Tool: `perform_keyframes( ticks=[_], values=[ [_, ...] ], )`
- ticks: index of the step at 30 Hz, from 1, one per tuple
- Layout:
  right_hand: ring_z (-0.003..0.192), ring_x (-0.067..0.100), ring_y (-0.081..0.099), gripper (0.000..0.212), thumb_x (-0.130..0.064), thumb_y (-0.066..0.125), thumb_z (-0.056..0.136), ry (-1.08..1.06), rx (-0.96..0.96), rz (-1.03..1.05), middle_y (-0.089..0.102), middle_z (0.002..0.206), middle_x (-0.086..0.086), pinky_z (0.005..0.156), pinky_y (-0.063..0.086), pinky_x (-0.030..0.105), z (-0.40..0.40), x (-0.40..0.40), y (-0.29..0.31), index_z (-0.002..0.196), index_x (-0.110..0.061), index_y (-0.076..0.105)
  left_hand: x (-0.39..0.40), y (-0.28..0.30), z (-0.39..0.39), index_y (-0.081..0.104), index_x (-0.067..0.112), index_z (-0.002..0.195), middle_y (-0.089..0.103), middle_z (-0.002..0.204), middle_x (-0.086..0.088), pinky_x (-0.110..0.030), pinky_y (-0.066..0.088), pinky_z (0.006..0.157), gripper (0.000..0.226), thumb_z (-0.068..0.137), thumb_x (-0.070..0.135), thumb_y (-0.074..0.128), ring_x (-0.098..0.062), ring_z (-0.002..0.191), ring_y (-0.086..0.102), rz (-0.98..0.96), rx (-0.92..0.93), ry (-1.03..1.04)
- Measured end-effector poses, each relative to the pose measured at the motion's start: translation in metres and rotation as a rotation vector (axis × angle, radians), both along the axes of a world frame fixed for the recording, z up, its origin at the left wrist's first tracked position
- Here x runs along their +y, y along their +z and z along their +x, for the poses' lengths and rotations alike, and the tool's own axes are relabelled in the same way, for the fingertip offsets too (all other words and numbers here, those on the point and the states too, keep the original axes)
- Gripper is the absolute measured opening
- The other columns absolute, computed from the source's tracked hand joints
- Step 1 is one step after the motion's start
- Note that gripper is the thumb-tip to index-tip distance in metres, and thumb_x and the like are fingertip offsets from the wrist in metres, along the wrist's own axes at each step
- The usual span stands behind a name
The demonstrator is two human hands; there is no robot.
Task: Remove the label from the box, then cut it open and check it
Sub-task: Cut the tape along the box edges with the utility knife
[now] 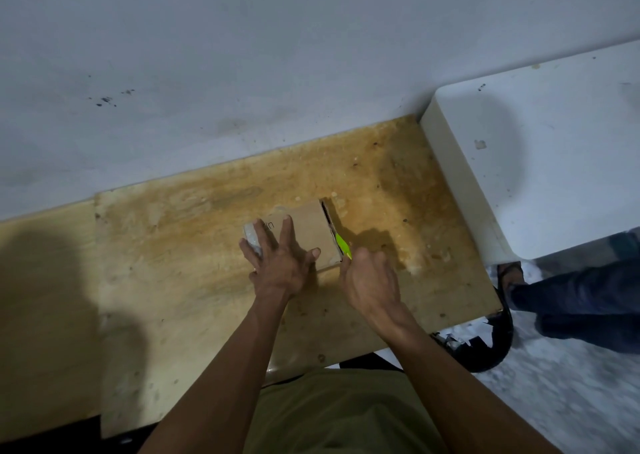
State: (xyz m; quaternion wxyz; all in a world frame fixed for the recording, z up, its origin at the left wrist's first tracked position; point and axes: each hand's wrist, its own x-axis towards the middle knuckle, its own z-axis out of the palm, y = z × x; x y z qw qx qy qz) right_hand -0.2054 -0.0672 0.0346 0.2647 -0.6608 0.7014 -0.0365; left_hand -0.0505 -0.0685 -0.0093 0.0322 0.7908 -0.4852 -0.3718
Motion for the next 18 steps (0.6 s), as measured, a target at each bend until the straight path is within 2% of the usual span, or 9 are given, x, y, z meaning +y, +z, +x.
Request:
perform_keyframes(
  ticks=[2,5,8,11,13,15,18],
  values=[
    [0.084,0.030,0.067,0.022,-0.019,0.048,0.099,-0.003,-0.014,0.072,0.068,0.092,0.015,0.062,0.042,0.027,-0.007,0.010,-0.005,0.101,-0.006,0.065,0.000,-0.001,0.001,0.000,0.046,0.154,-0.033,0.160,0.003,-0.074,0.021,0.107,0.087,0.087,0.069,0.051,-0.045,0.142,-0.033,-0.001,0.001,0.000],
    [0.086,0.033,0.068,0.024,-0.022,0.045,0.098,0.010,-0.050,0.100,0.068,0.090,0.016,0.064,0.041,0.027,-0.022,0.031,-0.014,0.101,-0.007,0.064,0.000,-0.002,0.001,0.000,0.046,0.154,-0.033,0.160,0.002,-0.074,0.021,0.107,0.087,0.087,0.068,0.051,-0.045,0.141,-0.034,-0.005,0.003,-0.007],
    [0.071,0.034,0.066,0.024,-0.024,0.049,0.094,-0.046,-0.141,0.054,0.067,0.075,0.015,0.059,0.039,0.026,-0.034,0.043,-0.020,0.102,-0.008,0.066,0.001,-0.001,0.002,0.000,0.046,0.154,-0.033,0.160,0.003,-0.074,0.022,0.106,0.087,0.087,0.068,0.051,-0.046,0.142,-0.033,-0.005,0.004,-0.005],
    [0.056,0.028,0.057,0.022,-0.033,0.051,0.092,-0.114,-0.250,0.009,0.056,0.059,0.004,0.054,0.042,0.029,-0.046,0.043,-0.023,0.091,-0.016,0.064,0.001,-0.001,0.002,0.001,0.047,0.154,-0.033,0.160,0.003,-0.075,0.021,0.106,0.087,0.087,0.068,0.052,-0.045,0.142,-0.033,-0.010,0.013,-0.003],
    [0.054,0.019,0.056,0.023,-0.040,0.059,0.092,-0.221,-0.376,-0.016,0.056,0.056,0.000,0.053,0.043,0.030,-0.052,0.036,-0.024,0.081,-0.021,0.064,0.002,-0.002,0.002,0.000,0.047,0.154,-0.034,0.160,0.004,-0.075,0.020,0.106,0.087,0.087,0.067,0.052,-0.044,0.141,-0.035,-0.010,0.016,-0.006],
    [0.056,0.016,0.060,0.030,-0.046,0.065,0.089,-0.366,-0.498,-0.036,0.063,0.059,0.003,0.056,0.047,0.030,-0.056,0.023,-0.027,0.071,-0.022,0.065,0.003,-0.002,0.002,0.000,0.047,0.154,-0.035,0.159,0.004,-0.075,0.019,0.107,0.087,0.087,0.067,0.053,-0.044,0.141,-0.035,-0.007,0.018,-0.004],
    [0.048,0.011,0.058,0.028,-0.038,0.067,0.090,-0.511,-0.613,-0.008,0.070,0.064,0.004,0.054,0.048,0.032,-0.063,0.001,-0.036,0.068,-0.020,0.068,0.003,-0.001,0.001,0.003,0.047,0.154,-0.034,0.159,0.004,-0.073,0.017,0.109,0.087,0.087,0.067,0.053,-0.043,0.142,-0.034,-0.009,0.012,0.009]
  ],
)
